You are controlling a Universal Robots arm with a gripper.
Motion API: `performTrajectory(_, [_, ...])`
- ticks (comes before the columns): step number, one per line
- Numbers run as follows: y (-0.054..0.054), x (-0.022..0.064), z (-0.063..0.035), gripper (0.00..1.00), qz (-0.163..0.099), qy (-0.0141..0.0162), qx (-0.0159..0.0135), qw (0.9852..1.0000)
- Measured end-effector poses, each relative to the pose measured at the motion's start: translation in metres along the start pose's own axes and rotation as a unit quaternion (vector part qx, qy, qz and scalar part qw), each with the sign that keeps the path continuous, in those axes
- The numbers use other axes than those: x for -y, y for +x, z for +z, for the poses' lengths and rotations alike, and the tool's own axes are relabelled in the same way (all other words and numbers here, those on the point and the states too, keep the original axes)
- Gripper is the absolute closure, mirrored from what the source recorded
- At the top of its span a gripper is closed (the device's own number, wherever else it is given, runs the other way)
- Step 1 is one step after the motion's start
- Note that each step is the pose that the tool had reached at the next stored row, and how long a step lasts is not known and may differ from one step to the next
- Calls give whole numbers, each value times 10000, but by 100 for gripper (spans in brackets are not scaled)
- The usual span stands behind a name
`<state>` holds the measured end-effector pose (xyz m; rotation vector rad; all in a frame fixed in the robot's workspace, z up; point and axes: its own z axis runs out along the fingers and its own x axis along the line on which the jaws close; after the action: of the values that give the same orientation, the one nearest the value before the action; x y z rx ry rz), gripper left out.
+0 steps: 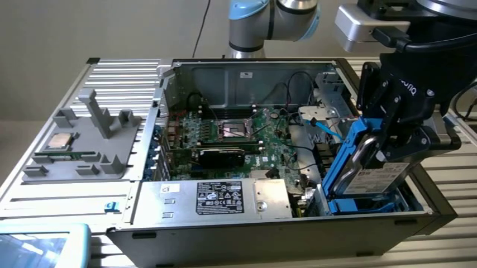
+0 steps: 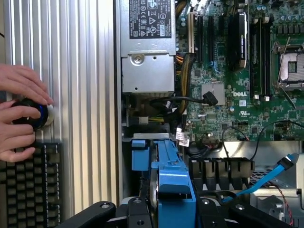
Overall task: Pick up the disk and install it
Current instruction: 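Insert the disk into the insertion slot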
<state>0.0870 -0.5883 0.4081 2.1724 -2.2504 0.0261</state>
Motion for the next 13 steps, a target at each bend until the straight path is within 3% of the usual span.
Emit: performTrajectory(13, [-4,-1,56,63,-3,0,-1,10000])
